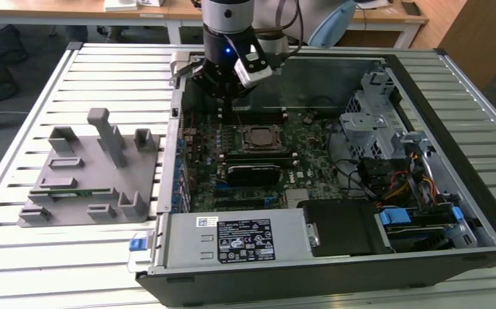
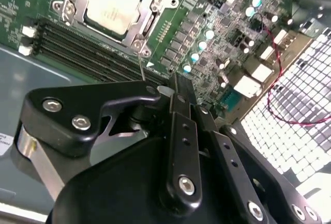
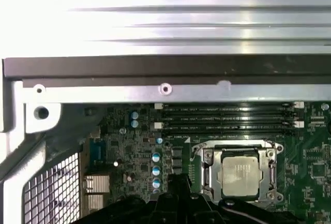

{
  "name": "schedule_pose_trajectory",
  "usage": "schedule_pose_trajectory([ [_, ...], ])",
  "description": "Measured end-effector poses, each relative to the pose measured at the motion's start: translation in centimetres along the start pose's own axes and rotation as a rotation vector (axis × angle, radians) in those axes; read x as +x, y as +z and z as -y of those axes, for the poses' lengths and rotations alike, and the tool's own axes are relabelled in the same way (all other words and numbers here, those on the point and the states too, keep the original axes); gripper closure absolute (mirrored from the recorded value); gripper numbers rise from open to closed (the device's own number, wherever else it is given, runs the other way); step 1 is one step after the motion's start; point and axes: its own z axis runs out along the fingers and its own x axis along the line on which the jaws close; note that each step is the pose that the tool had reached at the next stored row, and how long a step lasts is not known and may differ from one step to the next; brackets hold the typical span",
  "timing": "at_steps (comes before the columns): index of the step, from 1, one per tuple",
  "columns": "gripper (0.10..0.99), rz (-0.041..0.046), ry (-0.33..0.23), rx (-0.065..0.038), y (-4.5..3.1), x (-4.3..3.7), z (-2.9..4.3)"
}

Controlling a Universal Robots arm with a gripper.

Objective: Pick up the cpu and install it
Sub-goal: 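Install the first cpu locking lever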

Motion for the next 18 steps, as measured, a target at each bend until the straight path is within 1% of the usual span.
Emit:
schedule_pose_trajectory([
  [6,0.980,0.0024,-0.014,0.000,0.16,0.01,-0.69],
  [9,0.980,0.0031,-0.016,0.000,0.21,0.01,-0.81],
  [15,0.980,0.0032,-0.023,0.000,0.28,0.02,-1.31],
  [18,0.980,0.0032,-0.025,0.000,0.30,-0.14,-1.43],
])
